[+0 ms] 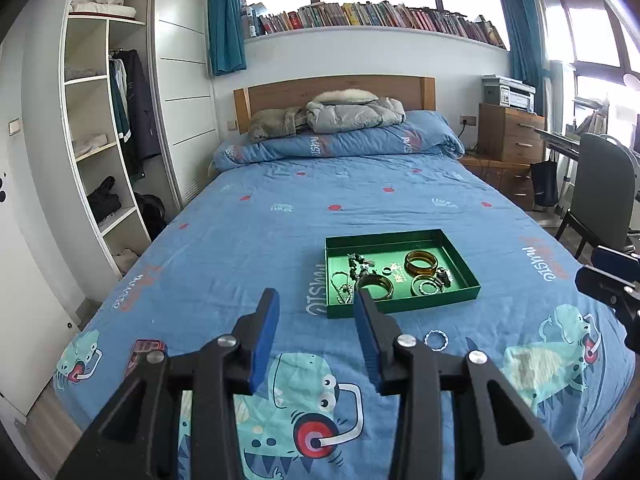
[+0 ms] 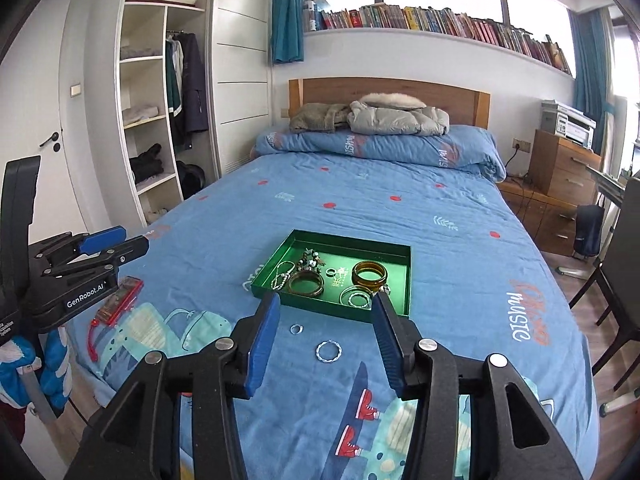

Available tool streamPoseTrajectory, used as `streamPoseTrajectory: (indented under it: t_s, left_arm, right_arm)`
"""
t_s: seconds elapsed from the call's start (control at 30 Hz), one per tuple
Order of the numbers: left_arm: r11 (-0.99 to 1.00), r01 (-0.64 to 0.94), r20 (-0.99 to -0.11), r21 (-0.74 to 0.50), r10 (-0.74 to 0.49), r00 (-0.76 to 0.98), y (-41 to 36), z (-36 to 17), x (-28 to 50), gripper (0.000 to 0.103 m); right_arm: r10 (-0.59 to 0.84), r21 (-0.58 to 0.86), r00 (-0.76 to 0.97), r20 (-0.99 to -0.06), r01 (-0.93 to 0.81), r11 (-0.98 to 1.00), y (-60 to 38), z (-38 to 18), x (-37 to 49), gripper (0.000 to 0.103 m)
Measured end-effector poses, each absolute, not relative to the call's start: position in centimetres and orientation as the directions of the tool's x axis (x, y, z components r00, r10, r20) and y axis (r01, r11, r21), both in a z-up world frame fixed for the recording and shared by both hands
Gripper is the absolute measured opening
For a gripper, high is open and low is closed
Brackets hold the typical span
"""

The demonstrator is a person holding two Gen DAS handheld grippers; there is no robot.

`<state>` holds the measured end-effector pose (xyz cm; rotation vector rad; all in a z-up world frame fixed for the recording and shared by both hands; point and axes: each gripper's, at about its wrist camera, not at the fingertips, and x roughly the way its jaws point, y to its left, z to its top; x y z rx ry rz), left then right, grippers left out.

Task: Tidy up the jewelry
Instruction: 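Withdraw both tools from the tray back over the last rings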

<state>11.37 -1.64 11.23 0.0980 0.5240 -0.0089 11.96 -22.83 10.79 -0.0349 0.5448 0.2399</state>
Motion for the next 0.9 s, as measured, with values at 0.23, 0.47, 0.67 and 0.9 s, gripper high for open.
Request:
streamPoseTrajectory:
  t_s: [0.23, 0.47, 0.67, 0.9]
  left_arm:
    - [0.996, 0.037, -0.491, 0.084, 0.009, 0.871, -1.3, 10.5, 9.6, 0.038]
    - [0.996, 0.044, -0.500, 0.077, 0.001, 0.866, -1.1, 9.6, 9.7, 0.043]
    - [0.996, 0.044, -0.522, 0.074, 0.001, 0.853, -1.2, 8.6, 11.3, 0.043]
    - [0.996, 0.043, -0.546, 0.076, 0.006, 0.838, -1.4, 7.2, 13.0, 0.043]
  right_arm:
    - [0.212, 0.029, 0.829, -0.518, -0.231, 0.973, -23.0, 10.0, 9.9, 0.051]
    - [0.203, 0.045, 0.819, -0.536, -0.212, 0.976, -23.4, 8.3, 10.1, 0.055]
    - [0.198, 0.077, 0.802, -0.564, -0.188, 0.979, -24.2, 6.3, 11.6, 0.056]
    - [0.197, 0.102, 0.793, -0.576, -0.170, 0.980, -25.0, 4.9, 13.2, 0.056]
